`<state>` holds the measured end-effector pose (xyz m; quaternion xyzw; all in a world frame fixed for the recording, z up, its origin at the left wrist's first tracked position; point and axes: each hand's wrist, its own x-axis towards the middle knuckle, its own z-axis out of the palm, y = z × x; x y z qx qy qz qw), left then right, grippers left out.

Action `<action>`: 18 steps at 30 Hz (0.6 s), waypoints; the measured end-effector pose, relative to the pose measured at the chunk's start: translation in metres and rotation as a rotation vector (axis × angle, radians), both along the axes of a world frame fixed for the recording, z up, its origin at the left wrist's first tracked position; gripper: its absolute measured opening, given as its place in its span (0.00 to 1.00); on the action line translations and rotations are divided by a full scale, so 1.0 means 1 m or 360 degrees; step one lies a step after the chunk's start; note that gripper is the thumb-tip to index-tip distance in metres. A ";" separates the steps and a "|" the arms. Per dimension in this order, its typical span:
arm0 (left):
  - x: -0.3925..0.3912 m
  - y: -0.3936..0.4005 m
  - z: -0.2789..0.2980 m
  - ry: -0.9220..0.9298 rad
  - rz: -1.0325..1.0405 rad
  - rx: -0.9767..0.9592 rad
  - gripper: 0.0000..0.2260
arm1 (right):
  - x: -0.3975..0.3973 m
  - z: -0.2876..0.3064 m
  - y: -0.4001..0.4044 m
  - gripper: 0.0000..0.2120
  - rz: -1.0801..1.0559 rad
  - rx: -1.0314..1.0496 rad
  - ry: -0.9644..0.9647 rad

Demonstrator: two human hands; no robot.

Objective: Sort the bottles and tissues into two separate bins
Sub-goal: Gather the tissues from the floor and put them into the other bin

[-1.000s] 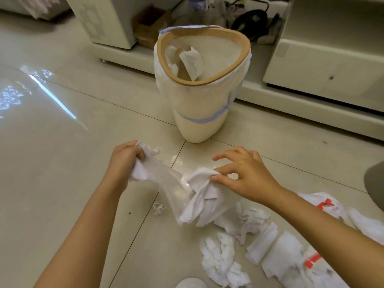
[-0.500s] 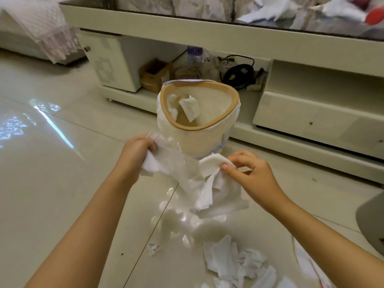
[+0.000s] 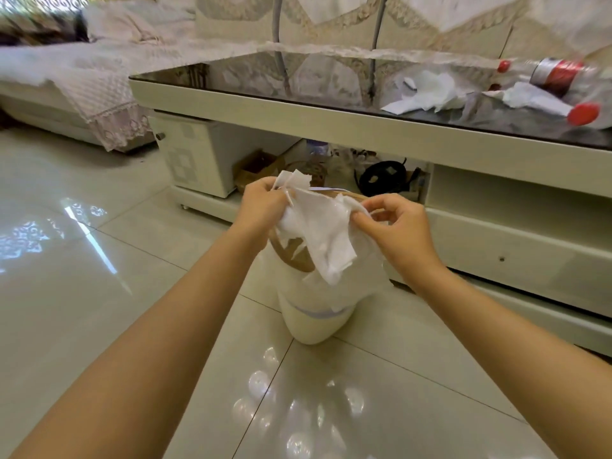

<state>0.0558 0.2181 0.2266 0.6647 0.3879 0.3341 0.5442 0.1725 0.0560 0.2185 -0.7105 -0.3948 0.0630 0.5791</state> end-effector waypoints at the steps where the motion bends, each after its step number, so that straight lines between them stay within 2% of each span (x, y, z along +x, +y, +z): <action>1: 0.009 0.006 -0.001 -0.0012 0.0025 0.0014 0.08 | 0.004 0.003 0.006 0.05 -0.0017 0.0007 -0.0016; 5: 0.033 0.025 -0.013 0.0063 0.0101 0.0120 0.08 | 0.018 0.007 0.025 0.04 -0.0092 0.0012 -0.0025; 14: 0.046 0.044 -0.061 0.0785 0.0017 0.0687 0.08 | 0.031 -0.012 0.045 0.03 -0.0201 -0.0081 0.0050; 16: 0.048 0.046 -0.064 0.1005 -0.0091 0.0971 0.07 | 0.034 -0.012 0.051 0.03 -0.0202 -0.0093 0.0055; 18: 0.048 0.049 -0.067 0.1394 -0.0306 0.1400 0.12 | 0.038 -0.010 0.056 0.02 -0.0217 -0.0072 0.0064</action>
